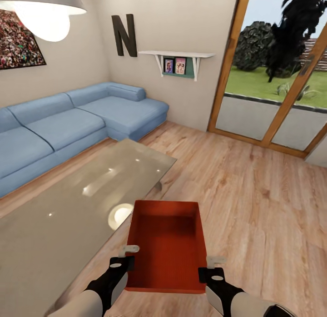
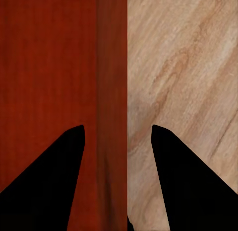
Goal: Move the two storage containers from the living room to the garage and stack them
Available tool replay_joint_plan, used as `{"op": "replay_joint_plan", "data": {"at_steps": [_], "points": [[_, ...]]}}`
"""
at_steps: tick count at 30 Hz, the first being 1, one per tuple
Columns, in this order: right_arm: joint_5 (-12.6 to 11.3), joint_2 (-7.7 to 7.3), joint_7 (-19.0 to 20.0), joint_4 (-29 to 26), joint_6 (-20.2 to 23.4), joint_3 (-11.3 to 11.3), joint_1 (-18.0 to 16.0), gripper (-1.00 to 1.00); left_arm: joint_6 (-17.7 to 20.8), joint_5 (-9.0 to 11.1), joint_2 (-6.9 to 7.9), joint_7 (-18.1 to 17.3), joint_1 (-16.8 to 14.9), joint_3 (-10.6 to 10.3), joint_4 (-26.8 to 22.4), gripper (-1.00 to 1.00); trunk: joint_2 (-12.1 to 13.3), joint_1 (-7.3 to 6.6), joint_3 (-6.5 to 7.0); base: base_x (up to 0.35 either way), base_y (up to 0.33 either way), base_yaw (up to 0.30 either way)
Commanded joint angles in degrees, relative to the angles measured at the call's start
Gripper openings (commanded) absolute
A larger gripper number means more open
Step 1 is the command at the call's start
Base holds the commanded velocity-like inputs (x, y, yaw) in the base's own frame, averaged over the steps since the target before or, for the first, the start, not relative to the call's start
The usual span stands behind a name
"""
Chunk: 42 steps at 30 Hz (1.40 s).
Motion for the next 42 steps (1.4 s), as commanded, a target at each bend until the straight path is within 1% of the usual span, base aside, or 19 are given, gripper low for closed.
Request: {"op": "replay_joint_plan", "data": {"at_steps": [1,42], "points": [[-0.1,-0.03,-3.7,0.0,-2.8,-0.7,-0.1,-1.00,0.4,-0.3,0.49,0.4,0.0,0.6,0.1,-1.00,0.0,0.01,-0.06,0.000,0.000,0.300],[-0.1,-0.03,-3.7,0.0,-2.8,-0.7,-0.1,-1.00,0.4,-0.3,0.49,0.4,0.0,0.6,0.0,-1.00,0.0,0.01,-0.06,0.000,0.000,0.300]]}}
